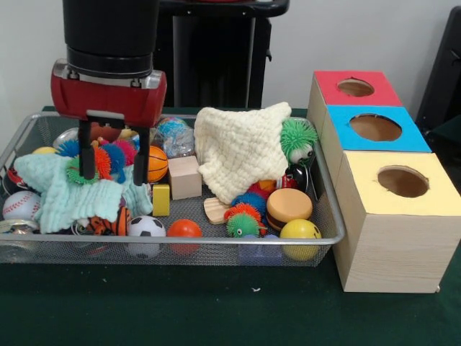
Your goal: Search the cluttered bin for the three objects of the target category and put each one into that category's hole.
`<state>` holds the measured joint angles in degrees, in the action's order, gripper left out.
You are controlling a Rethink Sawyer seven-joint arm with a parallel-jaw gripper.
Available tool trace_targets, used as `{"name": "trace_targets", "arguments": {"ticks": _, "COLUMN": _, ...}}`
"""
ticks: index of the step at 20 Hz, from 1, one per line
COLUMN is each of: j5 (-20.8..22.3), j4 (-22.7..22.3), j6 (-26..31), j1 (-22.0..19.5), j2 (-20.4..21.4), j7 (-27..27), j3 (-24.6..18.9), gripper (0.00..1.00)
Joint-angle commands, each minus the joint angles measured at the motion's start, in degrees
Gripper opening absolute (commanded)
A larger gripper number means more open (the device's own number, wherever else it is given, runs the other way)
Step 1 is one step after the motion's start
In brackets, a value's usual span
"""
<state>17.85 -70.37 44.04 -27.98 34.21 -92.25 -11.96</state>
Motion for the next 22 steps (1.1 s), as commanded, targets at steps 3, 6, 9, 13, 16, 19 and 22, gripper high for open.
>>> {"name": "trace_targets", "arguments": {"ticks": 3, "j5": 9.22, "j4": 0.45, "j6": 9.62, "j1": 1.10, "j2": -2.20, "j7": 16.05, "j3": -2.32, "gripper": 1.00}}
{"name": "trace_targets", "arguments": {"ticks": 6, "j5": 10.58, "j4": 0.75, "j6": 8.95, "j1": 0.80, "j2": -2.29, "j7": 16.59, "j3": -3.36, "gripper": 1.00}}
{"name": "trace_targets", "arguments": {"ticks": 9, "j5": 10.59, "j4": 0.16, "j6": 5.94, "j1": 0.20, "j2": -3.37, "j7": 12.93, "j3": -3.77, "gripper": 1.00}}
{"name": "trace_targets", "arguments": {"ticks": 13, "j5": 12.57, "j4": 0.39, "j6": 4.89, "j1": 0.28, "j2": -3.71, "j7": 13.05, "j3": -3.65, "gripper": 1.00}}
{"name": "trace_targets", "arguments": {"ticks": 16, "j5": 13.22, "j4": 0.33, "j6": 2.79, "j1": -0.06, "j2": -3.86, "j7": 11.77, "j3": -3.82, "gripper": 1.00}}
{"name": "trace_targets", "arguments": {"ticks": 19, "j5": 13.50, "j4": 0.56, "j6": 1.21, "j1": -0.52, "j2": -5.16, "j7": 10.68, "j3": -4.35, "gripper": 1.00}}
{"name": "trace_targets", "arguments": {"ticks": 22, "j5": 13.94, "j4": 0.71, "j6": 1.46, "j1": -0.69, "j2": -6.47, "j7": 10.55, "j3": -4.59, "gripper": 1.00}}
